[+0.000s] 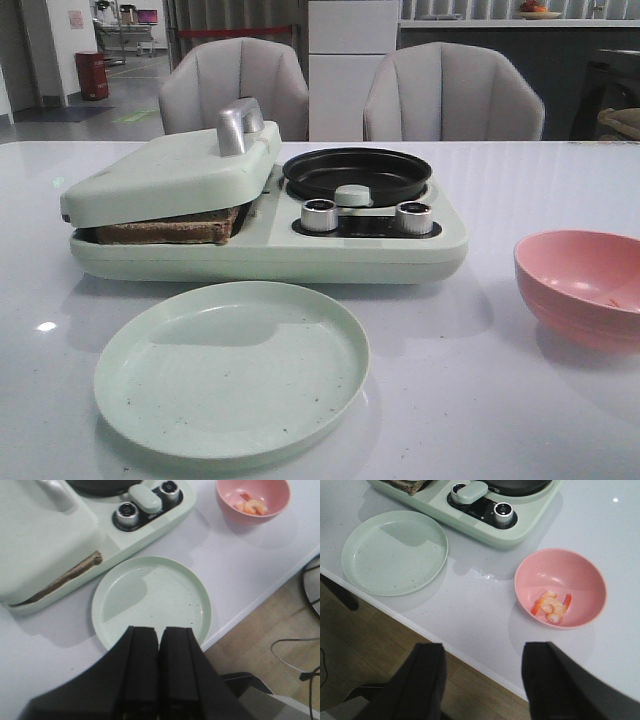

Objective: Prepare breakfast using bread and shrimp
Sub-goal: 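Move the right gripper to the pink bowl and grasp its rim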

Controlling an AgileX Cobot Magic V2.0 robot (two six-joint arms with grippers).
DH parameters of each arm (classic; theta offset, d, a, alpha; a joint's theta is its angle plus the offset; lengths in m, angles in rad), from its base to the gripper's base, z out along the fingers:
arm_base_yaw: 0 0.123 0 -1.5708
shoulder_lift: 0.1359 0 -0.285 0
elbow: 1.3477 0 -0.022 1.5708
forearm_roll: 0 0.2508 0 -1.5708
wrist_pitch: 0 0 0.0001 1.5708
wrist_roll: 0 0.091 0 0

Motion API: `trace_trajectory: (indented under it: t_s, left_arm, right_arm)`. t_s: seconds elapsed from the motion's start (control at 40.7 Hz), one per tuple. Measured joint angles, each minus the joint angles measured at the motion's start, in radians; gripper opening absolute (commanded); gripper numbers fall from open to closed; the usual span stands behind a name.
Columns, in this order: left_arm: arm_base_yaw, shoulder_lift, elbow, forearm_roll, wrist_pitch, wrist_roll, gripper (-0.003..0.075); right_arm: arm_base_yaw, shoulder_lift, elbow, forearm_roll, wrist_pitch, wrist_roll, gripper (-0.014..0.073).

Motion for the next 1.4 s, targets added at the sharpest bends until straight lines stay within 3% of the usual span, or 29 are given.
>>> trace_trajectory:
  t_s: [0.369, 0.91, 1.229, 1.401]
  left_arm:
    - [-0.009, -0.341, 0.162, 0.059, 0.011, -0.071, 0.0101]
    - [-0.009, -0.366, 0.177, 0.061, 0.027, -0.072, 0.0101]
    - [-0.009, -0.366, 0.178, 0.061, 0.027, -0.074, 0.0101]
    - [-0.009, -0.366, 0.178, 0.061, 0.028, -0.074, 0.0101]
  right_arm:
    - [0.000, 0.000, 0.000, 0.000, 0.000, 0.000, 0.0450]
    - [0.000, 0.016, 0.000, -0.008, -0.030, 0.000, 0.0450]
    - [-0.015, 0.369, -0.017, -0.174, -0.008, 0.100, 0.0450]
    - [-0.121, 0.581, -0.083, -0.188, -0.018, 0.124, 0.0450]
